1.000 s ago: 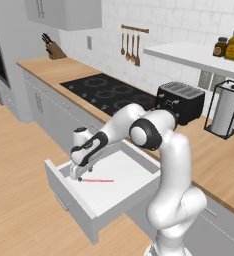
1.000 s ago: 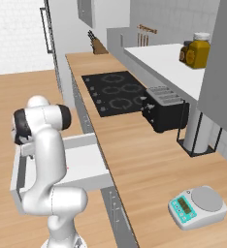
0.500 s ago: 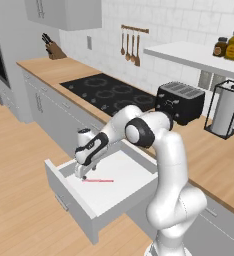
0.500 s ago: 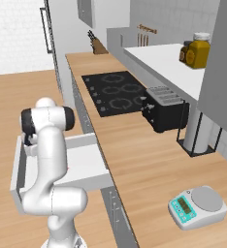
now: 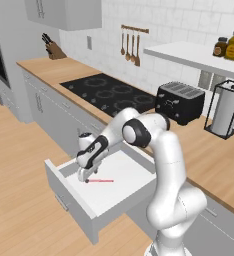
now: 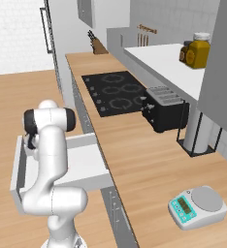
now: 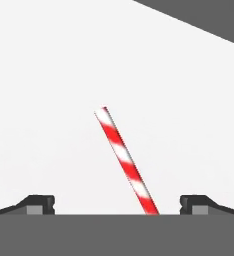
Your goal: Take a straw from the drawer in front and place it inside the glass cup on the dining counter.
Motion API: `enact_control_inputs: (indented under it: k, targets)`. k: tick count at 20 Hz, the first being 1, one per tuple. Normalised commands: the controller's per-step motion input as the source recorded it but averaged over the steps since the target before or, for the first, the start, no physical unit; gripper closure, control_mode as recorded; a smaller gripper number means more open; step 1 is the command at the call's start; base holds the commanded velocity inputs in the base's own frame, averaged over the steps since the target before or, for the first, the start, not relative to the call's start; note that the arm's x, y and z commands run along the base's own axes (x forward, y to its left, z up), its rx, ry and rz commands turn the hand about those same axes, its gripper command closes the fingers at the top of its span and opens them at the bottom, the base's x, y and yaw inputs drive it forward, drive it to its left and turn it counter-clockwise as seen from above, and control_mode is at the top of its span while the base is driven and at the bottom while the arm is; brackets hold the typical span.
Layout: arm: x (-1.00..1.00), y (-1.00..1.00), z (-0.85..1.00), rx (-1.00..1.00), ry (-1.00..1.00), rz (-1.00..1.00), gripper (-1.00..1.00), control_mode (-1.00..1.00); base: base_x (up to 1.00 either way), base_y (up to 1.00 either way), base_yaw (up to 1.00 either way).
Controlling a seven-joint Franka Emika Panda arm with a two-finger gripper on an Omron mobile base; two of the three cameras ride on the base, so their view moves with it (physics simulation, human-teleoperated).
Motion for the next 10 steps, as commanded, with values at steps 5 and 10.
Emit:
enact_control_inputs:
  k: [5,10]
  targets:
    - [0.03,-0.13,-0.33,0.00,0.00,0.06,-1.00,-1.00,0.00,0.00,0.00]
    - [0.08,-0.04,-0.30,0.00,0.00,0.05,-1.00,-1.00,0.00,0.00,0.00]
